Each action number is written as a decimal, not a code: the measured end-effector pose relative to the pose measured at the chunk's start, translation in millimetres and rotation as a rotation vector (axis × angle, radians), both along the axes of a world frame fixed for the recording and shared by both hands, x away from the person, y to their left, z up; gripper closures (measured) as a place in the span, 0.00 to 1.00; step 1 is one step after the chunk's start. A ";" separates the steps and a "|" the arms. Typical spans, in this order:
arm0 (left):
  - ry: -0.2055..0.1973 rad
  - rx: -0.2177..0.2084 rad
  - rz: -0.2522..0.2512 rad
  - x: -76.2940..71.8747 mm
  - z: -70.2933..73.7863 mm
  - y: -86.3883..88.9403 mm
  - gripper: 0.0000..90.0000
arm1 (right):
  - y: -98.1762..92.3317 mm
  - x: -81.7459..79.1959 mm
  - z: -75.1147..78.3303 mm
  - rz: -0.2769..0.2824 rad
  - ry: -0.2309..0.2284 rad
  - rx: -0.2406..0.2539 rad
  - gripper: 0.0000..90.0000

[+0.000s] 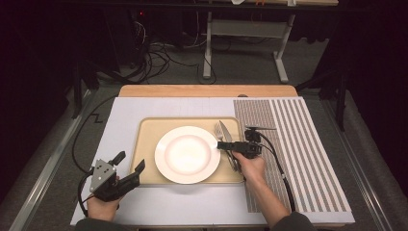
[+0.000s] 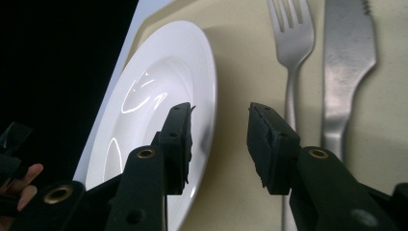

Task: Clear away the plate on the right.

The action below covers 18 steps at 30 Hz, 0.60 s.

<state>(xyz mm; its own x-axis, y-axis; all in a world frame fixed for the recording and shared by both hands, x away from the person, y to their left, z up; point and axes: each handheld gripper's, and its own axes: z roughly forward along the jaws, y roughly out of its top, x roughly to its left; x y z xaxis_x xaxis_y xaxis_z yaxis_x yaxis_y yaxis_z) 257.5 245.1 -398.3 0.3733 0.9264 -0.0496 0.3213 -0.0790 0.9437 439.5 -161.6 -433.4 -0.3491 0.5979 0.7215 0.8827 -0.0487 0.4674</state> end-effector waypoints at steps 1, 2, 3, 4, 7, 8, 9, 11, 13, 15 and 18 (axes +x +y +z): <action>-0.001 0.000 0.000 0.0 0.0 0.0 0.31 | -2.6 -0.2 -0.1 -0.002 -0.003 0.000 0.69; -0.001 0.000 0.000 0.0 0.0 0.0 0.31 | -5.0 -0.4 -0.2 -0.006 -0.007 0.005 0.68; -0.001 0.000 0.000 0.0 0.0 -0.1 0.31 | -7.4 -0.7 0.2 -0.007 -0.004 0.014 0.68; 0.000 0.001 0.000 -0.1 0.0 -0.1 0.31 | -9.5 -1.1 0.7 -0.009 -0.005 0.018 0.68; 0.000 0.000 0.000 -0.1 0.0 -0.2 0.31 | -14.8 -2.5 2.3 -0.010 -0.017 0.028 0.67; 0.000 0.000 0.000 -0.1 0.0 -0.2 0.31 | -16.6 -2.9 2.6 -0.011 -0.022 0.027 0.67; 0.000 0.000 0.000 -0.1 0.0 -0.2 0.31 | -18.2 -3.3 2.8 -0.012 -0.024 0.026 0.67; 0.000 0.000 0.000 -0.1 0.0 -0.3 0.31 | -21.7 -3.8 3.4 -0.011 -0.031 0.017 0.67; 0.001 0.001 0.000 0.1 -0.1 -0.4 0.31 | -25.6 -4.8 4.6 -0.011 -0.041 0.002 0.66; 0.001 0.000 0.000 0.1 -0.1 -0.4 0.31 | -30.9 -5.7 4.6 -0.019 -0.040 0.011 0.66; 0.001 0.001 0.000 0.2 -0.1 -0.5 0.31 | -39.8 -7.4 4.8 -0.027 -0.046 0.016 0.66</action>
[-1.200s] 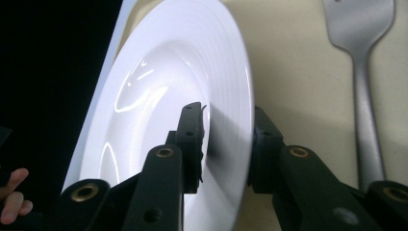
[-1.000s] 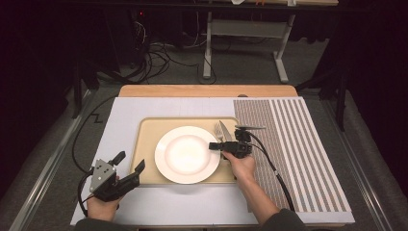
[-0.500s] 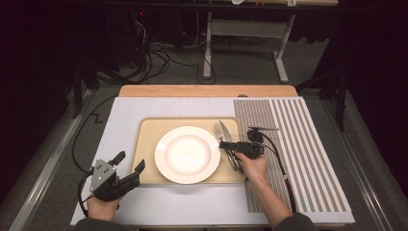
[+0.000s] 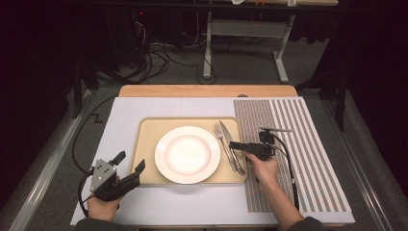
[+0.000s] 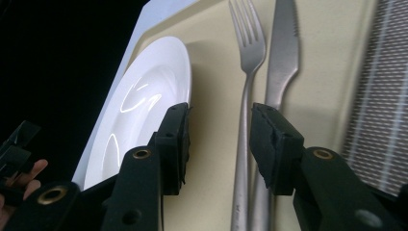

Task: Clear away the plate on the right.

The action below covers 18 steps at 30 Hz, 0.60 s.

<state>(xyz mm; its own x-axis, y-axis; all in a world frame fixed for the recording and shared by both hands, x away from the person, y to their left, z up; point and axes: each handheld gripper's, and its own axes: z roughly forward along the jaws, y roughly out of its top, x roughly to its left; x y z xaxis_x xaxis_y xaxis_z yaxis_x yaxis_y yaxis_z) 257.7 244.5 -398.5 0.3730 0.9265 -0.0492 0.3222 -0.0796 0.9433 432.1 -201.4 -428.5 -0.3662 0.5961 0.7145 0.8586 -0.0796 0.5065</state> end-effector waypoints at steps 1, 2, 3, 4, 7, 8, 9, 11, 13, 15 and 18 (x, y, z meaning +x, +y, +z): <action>-0.001 0.000 0.000 0.0 0.0 -0.1 0.31 | -3.1 -0.8 0.1 -0.005 -0.001 0.003 0.66; 0.000 0.001 0.000 0.0 0.0 -0.2 0.31 | -6.1 -1.5 0.0 -0.011 -0.002 0.006 0.66; 0.000 0.002 0.000 0.0 0.0 -0.2 0.31 | -8.8 -2.3 0.0 -0.013 -0.004 0.005 0.66; 0.000 0.002 0.000 0.0 0.0 -0.2 0.31 | -11.1 -3.0 0.1 -0.014 -0.007 -0.006 0.66; 0.000 0.002 0.000 0.1 0.0 -0.2 0.31 | -17.8 -4.5 1.5 -0.019 -0.013 -0.019 0.66; 0.000 0.002 0.001 0.1 0.0 -0.3 0.31 | -20.0 -4.9 2.2 -0.022 -0.016 -0.018 0.66; 0.000 0.002 0.001 0.1 0.1 -0.3 0.31 | -22.0 -5.2 2.8 -0.024 -0.020 -0.020 0.66; 0.000 0.002 0.001 0.1 0.0 -0.3 0.31 | -25.5 -6.0 3.9 -0.026 -0.025 -0.021 0.66; 0.000 0.002 0.001 0.1 0.1 -0.3 0.31 | -29.0 -7.1 4.3 -0.029 -0.024 -0.014 0.66; 0.000 0.003 0.001 0.0 0.1 -0.3 0.31 | -32.4 -7.8 4.1 -0.029 -0.024 -0.018 0.66; 0.000 0.004 0.000 0.2 0.0 -0.4 0.31 | -38.8 -9.1 4.7 -0.039 -0.029 -0.025 0.66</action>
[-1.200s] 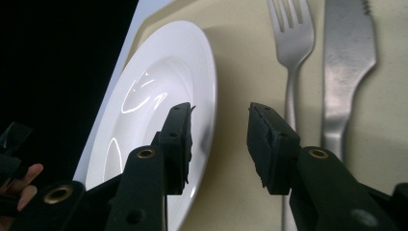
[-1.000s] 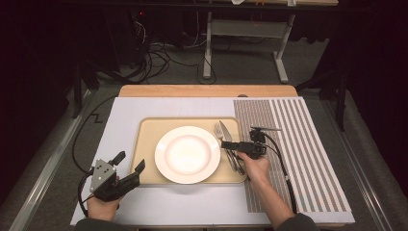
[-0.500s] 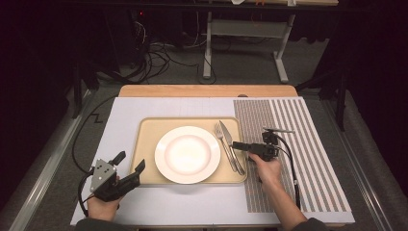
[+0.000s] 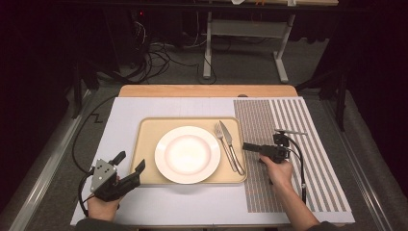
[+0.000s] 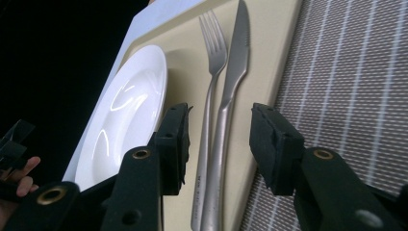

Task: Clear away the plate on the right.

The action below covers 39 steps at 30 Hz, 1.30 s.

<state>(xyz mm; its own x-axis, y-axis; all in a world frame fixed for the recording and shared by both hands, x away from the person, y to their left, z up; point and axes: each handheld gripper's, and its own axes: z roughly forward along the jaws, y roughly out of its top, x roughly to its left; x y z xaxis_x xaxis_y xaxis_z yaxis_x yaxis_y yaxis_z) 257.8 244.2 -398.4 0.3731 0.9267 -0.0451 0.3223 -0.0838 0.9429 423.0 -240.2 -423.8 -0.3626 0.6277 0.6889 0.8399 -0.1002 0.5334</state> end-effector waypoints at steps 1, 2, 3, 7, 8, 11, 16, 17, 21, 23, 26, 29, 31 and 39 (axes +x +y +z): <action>0.000 0.000 0.000 0.0 0.0 0.0 0.31 | -2.2 -0.4 0.3 -0.005 -0.002 -0.002 0.66; -0.001 0.000 0.000 0.0 0.0 0.0 0.31 | -4.4 -0.9 0.5 -0.009 -0.004 -0.003 0.65; 0.000 -0.001 0.000 0.0 0.0 0.0 0.31 | -6.3 -1.3 0.7 -0.012 -0.005 -0.005 0.65; -0.001 0.001 0.000 0.0 0.1 -0.2 0.31 | -12.8 -3.1 2.1 -0.022 -0.010 -0.010 0.65; -0.001 0.000 0.000 -0.1 0.1 -0.2 0.31 | -14.3 -3.6 2.4 -0.024 -0.012 -0.013 0.65; -0.001 0.000 0.000 0.0 0.1 -0.1 0.31 | -19.5 -4.6 2.7 -0.035 -0.016 -0.014 0.65; 0.001 0.000 0.000 0.1 0.0 -0.1 0.31 | -28.7 -6.4 2.8 -0.053 -0.017 -0.022 0.65; 0.000 0.000 0.000 0.0 0.0 -0.1 0.31 | -30.6 -6.8 2.9 -0.055 -0.019 -0.021 0.65; 0.000 0.001 0.000 0.0 0.1 -0.3 0.31 | -37.0 -8.3 2.8 -0.068 -0.021 -0.023 0.65; -0.001 0.001 0.001 -0.1 0.1 -0.3 0.31 | -39.7 -9.0 2.8 -0.070 -0.021 -0.026 0.65; -0.001 -0.001 0.001 -0.3 0.1 -0.3 0.31 | -43.6 -10.1 2.9 -0.074 -0.022 -0.029 0.65; -0.001 0.001 0.000 -0.3 0.1 -0.4 0.31 | -47.5 -11.6 3.1 -0.078 -0.023 -0.030 0.65; -0.001 0.001 0.000 -0.4 0.1 -0.5 0.31 | -50.3 -12.6 3.5 -0.085 -0.025 -0.027 0.65; 0.002 -0.005 -0.002 -0.2 0.0 -0.3 0.31 | -61.8 -16.5 4.2 -0.105 -0.042 -0.059 0.64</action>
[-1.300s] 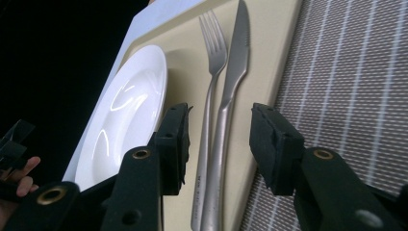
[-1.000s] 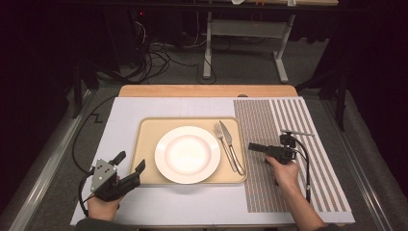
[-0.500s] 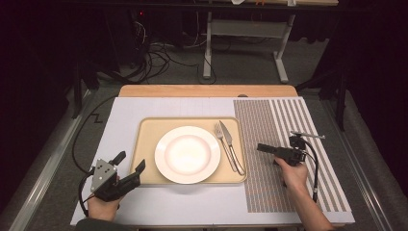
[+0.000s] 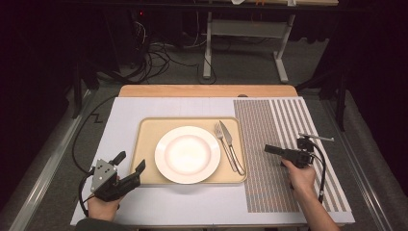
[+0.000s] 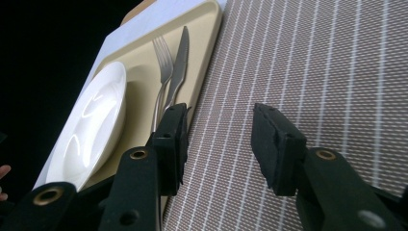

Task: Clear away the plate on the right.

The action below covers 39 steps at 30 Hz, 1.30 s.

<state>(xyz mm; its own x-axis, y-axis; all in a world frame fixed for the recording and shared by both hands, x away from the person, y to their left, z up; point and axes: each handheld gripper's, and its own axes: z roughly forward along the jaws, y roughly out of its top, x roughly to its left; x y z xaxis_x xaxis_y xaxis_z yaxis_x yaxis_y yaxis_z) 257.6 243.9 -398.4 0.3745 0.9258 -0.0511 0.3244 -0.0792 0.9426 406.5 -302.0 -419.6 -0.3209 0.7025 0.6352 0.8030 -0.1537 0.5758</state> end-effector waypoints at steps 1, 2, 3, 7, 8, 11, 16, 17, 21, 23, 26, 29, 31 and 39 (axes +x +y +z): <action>0.001 -0.008 -0.001 0.0 -0.1 0.3 0.31 | -1.7 -0.7 0.2 -0.005 -0.002 -0.007 0.64; 0.003 -0.014 0.000 0.1 -0.1 0.8 0.31 | -3.5 -1.5 0.5 -0.009 -0.003 -0.014 0.64; 0.006 -0.017 0.002 0.5 -0.4 1.3 0.31 | -5.2 -2.5 1.0 -0.014 -0.009 -0.024 0.64; 0.017 -0.019 0.003 1.6 -1.2 1.9 0.31 | -11.6 -5.6 3.0 -0.024 -0.025 -0.058 0.64; 0.017 -0.019 0.003 1.6 -1.3 1.7 0.31 | -13.2 -6.6 3.5 -0.028 -0.031 -0.070 0.64; 0.021 -0.018 0.003 1.8 -1.4 1.8 0.30 | -18.0 -8.7 3.9 -0.033 -0.038 -0.085 0.64; 0.026 -0.014 0.004 2.0 -1.6 1.7 0.30 | -23.6 -12.3 5.3 -0.047 -0.059 -0.114 0.63; 0.028 -0.012 0.006 2.2 -1.8 1.6 0.30 | -24.0 -13.2 5.9 -0.046 -0.063 -0.122 0.63; 0.033 -0.012 0.010 2.3 -1.8 1.8 0.30 | -23.5 -18.1 9.1 -0.035 -0.093 -0.171 0.63; 0.033 -0.010 0.010 2.1 -1.7 1.6 0.30 | -23.6 -20.6 10.9 -0.033 -0.112 -0.184 0.63; 0.034 -0.009 0.009 2.1 -1.7 1.5 0.30 | -22.8 -24.8 13.9 -0.033 -0.145 -0.216 0.61; 0.036 -0.010 0.006 2.2 -1.8 1.4 0.30 | -21.9 -28.7 15.6 -0.031 -0.174 -0.249 0.60; 0.038 -0.008 0.004 2.3 -1.8 1.3 0.30 | -22.0 -31.1 16.7 -0.030 -0.188 -0.265 0.59; 0.038 -0.001 -0.002 1.5 -2.0 0.9 0.30 | -21.3 -40.2 19.5 -0.019 -0.263 -0.335 0.57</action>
<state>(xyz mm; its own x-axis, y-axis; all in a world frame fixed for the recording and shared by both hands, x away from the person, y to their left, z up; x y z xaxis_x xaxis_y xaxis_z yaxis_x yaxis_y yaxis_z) 259.1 244.8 -400.4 0.3740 0.9251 -0.0657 0.3595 -0.0793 0.9298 366.3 -323.3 -400.1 -0.4266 0.8634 0.2692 0.6210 0.0632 0.7812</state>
